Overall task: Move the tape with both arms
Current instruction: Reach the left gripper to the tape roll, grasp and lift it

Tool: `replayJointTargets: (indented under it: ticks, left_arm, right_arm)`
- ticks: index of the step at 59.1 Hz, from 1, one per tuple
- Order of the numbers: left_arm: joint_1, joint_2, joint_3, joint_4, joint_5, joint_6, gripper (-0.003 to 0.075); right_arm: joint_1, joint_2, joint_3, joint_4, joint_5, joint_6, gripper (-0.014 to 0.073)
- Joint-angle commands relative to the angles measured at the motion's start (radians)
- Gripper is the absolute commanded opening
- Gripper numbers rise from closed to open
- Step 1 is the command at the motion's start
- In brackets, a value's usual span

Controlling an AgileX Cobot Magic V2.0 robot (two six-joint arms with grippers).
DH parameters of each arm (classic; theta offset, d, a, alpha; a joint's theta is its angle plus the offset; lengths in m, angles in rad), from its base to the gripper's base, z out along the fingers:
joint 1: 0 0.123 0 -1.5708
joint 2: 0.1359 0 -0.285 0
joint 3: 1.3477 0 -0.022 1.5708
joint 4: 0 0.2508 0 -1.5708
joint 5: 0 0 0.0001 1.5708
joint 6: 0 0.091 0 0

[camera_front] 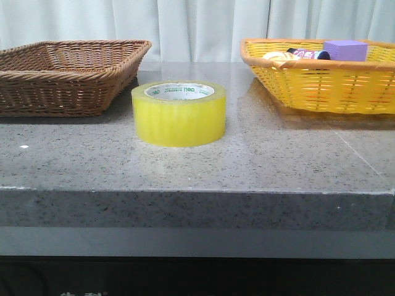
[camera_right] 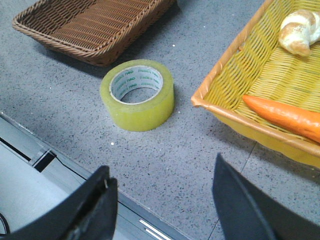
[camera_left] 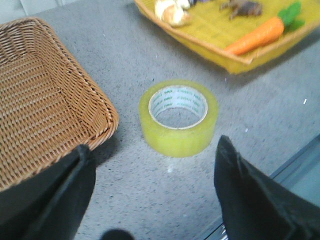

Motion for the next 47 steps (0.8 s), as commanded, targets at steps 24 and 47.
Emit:
replayJointTargets:
  ticks: [24, 47]
  left_arm:
    - [-0.008, 0.451, -0.489, -0.127, 0.35, 0.521, 0.049]
    - [-0.009, 0.699, -0.643, -0.306, 0.44, 0.762, 0.0496]
  right_arm:
    - [-0.004, -0.003, -0.024, 0.004, -0.072, -0.001, 0.0444]
    - [-0.004, -0.003, -0.024, 0.004, -0.072, -0.001, 0.0444]
